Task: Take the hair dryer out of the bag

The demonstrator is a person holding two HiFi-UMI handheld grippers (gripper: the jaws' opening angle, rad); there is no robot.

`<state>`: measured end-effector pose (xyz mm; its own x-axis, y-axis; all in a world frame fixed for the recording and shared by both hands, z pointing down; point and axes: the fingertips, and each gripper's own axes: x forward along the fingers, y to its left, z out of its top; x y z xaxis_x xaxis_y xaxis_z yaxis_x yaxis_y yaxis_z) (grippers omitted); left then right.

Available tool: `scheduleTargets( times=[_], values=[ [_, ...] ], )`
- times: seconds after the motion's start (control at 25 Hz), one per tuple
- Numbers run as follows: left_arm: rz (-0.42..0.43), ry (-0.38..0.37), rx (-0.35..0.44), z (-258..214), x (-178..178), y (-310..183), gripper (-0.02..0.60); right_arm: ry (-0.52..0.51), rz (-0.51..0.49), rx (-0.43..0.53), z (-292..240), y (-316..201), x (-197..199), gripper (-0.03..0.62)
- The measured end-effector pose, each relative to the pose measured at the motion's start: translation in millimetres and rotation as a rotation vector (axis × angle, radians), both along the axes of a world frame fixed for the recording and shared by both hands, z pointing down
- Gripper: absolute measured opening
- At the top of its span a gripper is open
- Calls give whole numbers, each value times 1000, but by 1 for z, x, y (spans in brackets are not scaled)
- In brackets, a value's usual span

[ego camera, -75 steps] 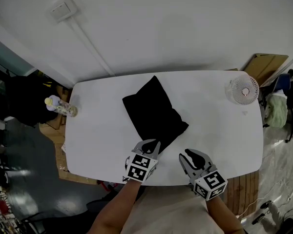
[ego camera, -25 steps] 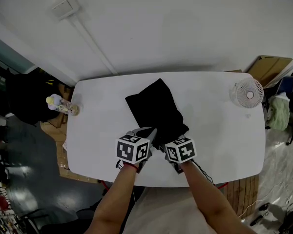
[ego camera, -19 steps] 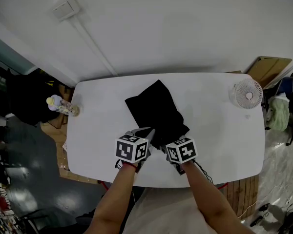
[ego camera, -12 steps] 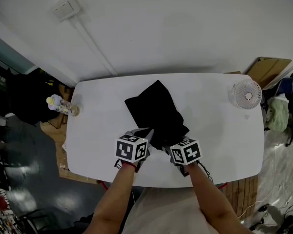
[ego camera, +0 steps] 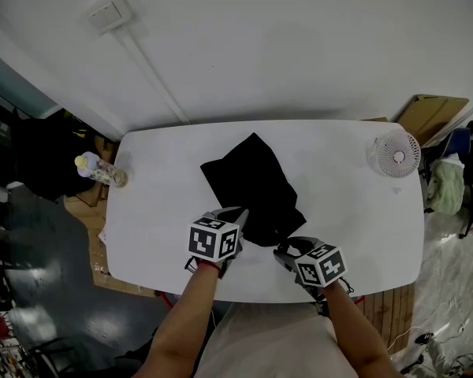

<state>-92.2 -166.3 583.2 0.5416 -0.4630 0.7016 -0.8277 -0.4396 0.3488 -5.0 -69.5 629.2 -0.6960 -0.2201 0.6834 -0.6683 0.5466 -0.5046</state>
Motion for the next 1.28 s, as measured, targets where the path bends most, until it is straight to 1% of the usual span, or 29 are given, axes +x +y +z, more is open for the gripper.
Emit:
scheduleTargets(
  times=[0.28, 0.36, 0.4, 0.48, 0.6, 0.84, 1.08, 1.28],
  values=[
    [0, 3, 3, -2, 0, -1, 18, 24, -50, -11, 3, 28, 16, 222],
    [2, 5, 3, -2, 0, 0, 18, 12, -53, -7, 4, 31, 15, 222],
    [2, 7, 2, -2, 0, 0, 17, -11, -39, -9, 3, 31, 14, 225],
    [4, 13, 2, -3, 1, 1, 17, -67, 10, -17, -6, 26, 10, 285],
    [9, 19, 1, -4, 2, 3, 18, -92, 54, -13, -17, 15, 8, 288],
    [15, 24, 1, -4, 4, 5, 18, -32, 101, -7, -9, -8, 6, 288],
    [21, 26, 1, -4, 4, 6, 17, 58, 120, -61, 17, -27, -3, 288],
    [27, 29, -1, -4, 6, 8, 17, 100, 133, -107, 24, -41, -13, 288]
  ],
)
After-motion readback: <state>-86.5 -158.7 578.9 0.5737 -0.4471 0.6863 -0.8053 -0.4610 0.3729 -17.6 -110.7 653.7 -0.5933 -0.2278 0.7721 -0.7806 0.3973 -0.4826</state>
